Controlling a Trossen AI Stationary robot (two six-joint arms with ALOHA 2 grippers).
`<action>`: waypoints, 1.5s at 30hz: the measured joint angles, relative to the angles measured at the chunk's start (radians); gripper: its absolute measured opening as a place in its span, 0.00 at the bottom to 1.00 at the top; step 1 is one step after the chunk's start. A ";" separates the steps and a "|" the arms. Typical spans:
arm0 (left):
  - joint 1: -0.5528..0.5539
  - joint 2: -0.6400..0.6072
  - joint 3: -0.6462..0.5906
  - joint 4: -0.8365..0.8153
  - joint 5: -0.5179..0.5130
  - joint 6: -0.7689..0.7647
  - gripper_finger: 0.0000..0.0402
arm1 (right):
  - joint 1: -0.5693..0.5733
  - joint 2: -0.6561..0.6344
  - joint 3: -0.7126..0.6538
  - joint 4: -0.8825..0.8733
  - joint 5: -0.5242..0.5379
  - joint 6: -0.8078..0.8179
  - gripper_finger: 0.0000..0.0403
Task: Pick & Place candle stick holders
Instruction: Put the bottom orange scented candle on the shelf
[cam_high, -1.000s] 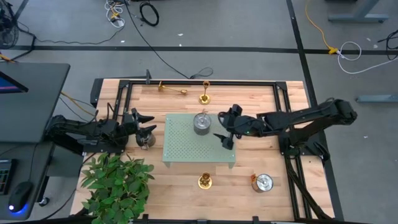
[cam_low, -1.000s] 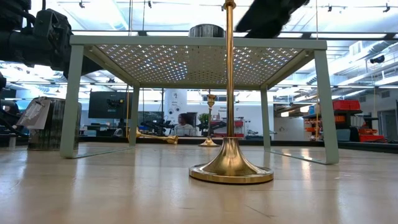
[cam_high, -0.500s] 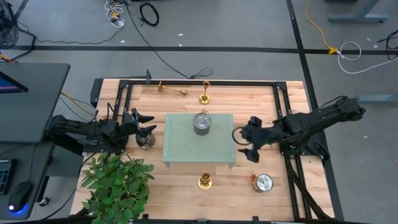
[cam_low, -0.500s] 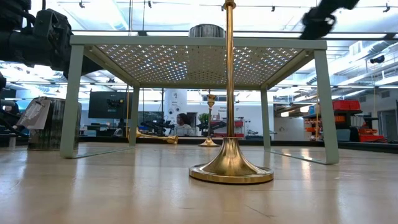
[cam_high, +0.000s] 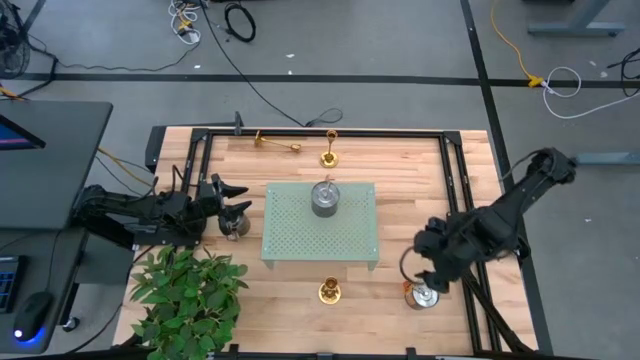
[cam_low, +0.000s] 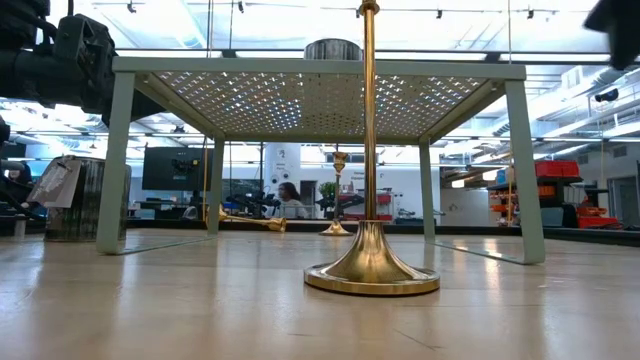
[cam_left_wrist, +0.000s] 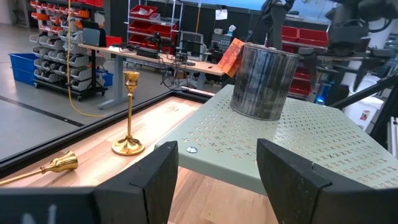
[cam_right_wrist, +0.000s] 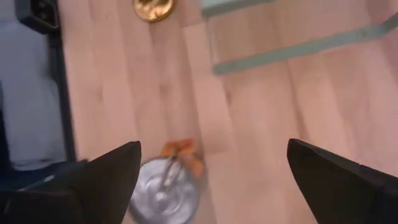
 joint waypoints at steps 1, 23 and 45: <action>0.000 0.000 0.000 0.000 0.000 0.000 0.54 | 0.020 0.000 0.000 -0.002 0.006 0.025 0.99; 0.000 0.000 0.000 0.000 0.000 0.002 0.54 | 0.274 0.001 -0.216 0.185 0.015 0.478 0.99; 0.000 0.000 0.000 0.000 0.000 0.002 0.54 | 0.373 0.119 -0.219 0.206 -0.006 0.476 0.99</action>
